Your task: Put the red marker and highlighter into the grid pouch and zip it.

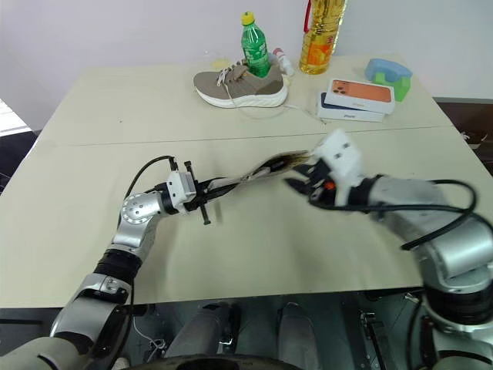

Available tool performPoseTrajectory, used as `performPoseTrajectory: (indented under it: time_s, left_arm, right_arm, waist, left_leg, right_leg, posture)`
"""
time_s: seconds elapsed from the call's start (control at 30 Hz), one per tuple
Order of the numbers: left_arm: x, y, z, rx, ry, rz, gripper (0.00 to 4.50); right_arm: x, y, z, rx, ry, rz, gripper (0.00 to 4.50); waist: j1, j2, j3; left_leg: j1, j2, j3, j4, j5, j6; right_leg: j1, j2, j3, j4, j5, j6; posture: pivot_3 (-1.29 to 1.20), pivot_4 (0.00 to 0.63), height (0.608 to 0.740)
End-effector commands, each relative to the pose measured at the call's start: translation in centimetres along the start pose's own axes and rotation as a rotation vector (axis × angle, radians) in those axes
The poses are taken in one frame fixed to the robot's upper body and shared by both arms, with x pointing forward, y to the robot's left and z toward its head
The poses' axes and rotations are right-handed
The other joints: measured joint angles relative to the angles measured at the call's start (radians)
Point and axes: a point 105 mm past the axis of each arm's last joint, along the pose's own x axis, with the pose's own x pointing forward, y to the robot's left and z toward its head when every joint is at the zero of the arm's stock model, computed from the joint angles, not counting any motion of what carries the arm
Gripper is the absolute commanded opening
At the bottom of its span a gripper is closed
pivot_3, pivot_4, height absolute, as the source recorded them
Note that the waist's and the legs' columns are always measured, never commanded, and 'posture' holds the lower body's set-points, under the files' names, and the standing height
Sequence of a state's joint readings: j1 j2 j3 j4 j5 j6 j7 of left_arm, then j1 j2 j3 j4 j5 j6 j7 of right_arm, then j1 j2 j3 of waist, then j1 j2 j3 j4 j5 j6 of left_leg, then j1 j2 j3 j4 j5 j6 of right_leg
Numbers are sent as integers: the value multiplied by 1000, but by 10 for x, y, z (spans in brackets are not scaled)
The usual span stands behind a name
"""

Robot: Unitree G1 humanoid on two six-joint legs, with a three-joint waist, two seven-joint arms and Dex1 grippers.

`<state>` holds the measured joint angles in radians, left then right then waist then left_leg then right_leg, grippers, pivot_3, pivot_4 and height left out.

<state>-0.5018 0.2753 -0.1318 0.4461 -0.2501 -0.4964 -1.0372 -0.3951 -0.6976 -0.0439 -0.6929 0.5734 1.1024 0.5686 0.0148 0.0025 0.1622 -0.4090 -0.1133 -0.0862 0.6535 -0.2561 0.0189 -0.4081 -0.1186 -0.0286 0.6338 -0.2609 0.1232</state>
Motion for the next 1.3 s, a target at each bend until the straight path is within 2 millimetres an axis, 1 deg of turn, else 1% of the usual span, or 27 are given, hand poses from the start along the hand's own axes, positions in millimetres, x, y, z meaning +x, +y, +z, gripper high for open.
performPoseTrajectory:
  time_s: [0.03, 0.17, 0.23, 0.4, 0.77, 0.8, 0.83, 0.87, 0.9, 0.93, 1.0, 1.13, 1.3]
  left_arm:
    - [1, 8, 14, 27, -44, 30, 0]
    - [3, 5, 15, 19, -53, 17, 0]
    - [4, 4, 15, 16, -55, 13, 0]
    - [5, 3, 15, 14, -57, 8, 0]
    - [7, 0, 14, 16, -56, -5, 0]
    - [7, 0, 14, 17, -55, -7, 0]
    - [7, 0, 14, 17, -55, -8, 0]
    - [7, 0, 14, 18, -54, -9, 0]
    - [7, 0, 13, 18, -52, -10, 0]
    - [7, 0, 13, 18, -51, -10, 0]
    - [7, 0, 13, 20, -47, -12, 0]
    - [6, 0, 11, 26, -37, -17, 0]
    - [-3, 2, 2, 65, 25, -29, 0]
  right_arm:
    - [1, -2, 17, -49, -63, -57, 3344]
    - [7, -3, 21, -76, -80, -73, 3344]
    - [10, -2, 22, -116, -80, -72, 3344]
    - [12, -3, 25, -159, -90, -73, 3344]
    - [18, 1, 24, -210, -86, -37, 3344]
    - [18, 1, 24, -211, -89, -40, 2803]
    - [18, 0, 24, -211, -92, -42, 2509]
    - [18, -1, 25, -212, -94, -46, 2025]
    - [18, -1, 26, -218, -96, -51, 1322]
    - [18, -2, 26, -225, -97, -56, 1086]
    - [17, -4, 28, -232, -103, -65, 45]
    - [15, -5, 31, -251, -109, -68, 45]
    - [5, -10, 40, -256, -134, -83, 45]
  waist:
    - [0, 0, 0]
    - [-2, 0, 0]
    - [-2, 0, 0]
    - [-2, 0, 0]
    - [-2, 0, 0]
    - [-2, 0, 0]
    - [-2, 0, 0]
    - [-2, 0, 0]
    - [-2, 0, 0]
    - [-2, 0, 0]
    - [-2, 0, 0]
    - [-2, 0, 0]
    - [-2, 0, 0]
  left_leg:
    - [0, 0, 0, 0, 0, 0]
    - [0, 0, 0, 0, 0, 0]
    - [0, 0, 0, 0, 0, 0]
    - [0, 0, 0, 0, 0, 0]
    - [0, 0, 0, 0, 0, 0]
    - [0, 0, 0, 0, 0, 0]
    - [0, 0, 0, 0, 0, 0]
    - [0, 0, 0, 0, 0, 0]
    - [0, 0, 0, 0, 0, 0]
    - [0, 0, 0, 0, 0, 0]
    - [0, 0, 0, 0, 0, 0]
    - [0, 0, 0, 0, 0, 0]
    - [0, 0, 0, 0, 0, 0]
  right_leg:
    - [0, 0, 0, 0, 0, 0]
    - [0, 0, 0, 0, 0, 0]
    - [0, 1, 0, 0, 0, 0]
    - [0, 1, 0, 0, 0, 0]
    - [0, 1, 0, 0, 0, 0]
    - [0, 1, 0, 0, 0, 0]
    - [0, 1, 0, 0, 0, 0]
    - [0, 1, 0, 0, 0, 0]
    - [0, 1, 0, 0, 0, 0]
    - [0, 1, 0, 0, 0, 0]
    - [0, 1, 0, 0, 0, 0]
    - [0, 1, 0, 0, 0, 0]
    - [0, 1, 0, 0, 0, 0]
  posture:
    - [0, 150, 740]
    - [0, 150, 740]
    - [0, 150, 740]
    - [0, 150, 740]
    - [0, 150, 740]
    - [0, 150, 740]
    - [0, 150, 740]
    - [0, 150, 740]
    - [0, 150, 740]
    - [0, 150, 740]
    - [0, 150, 740]
    - [0, 150, 740]
    - [0, 150, 740]
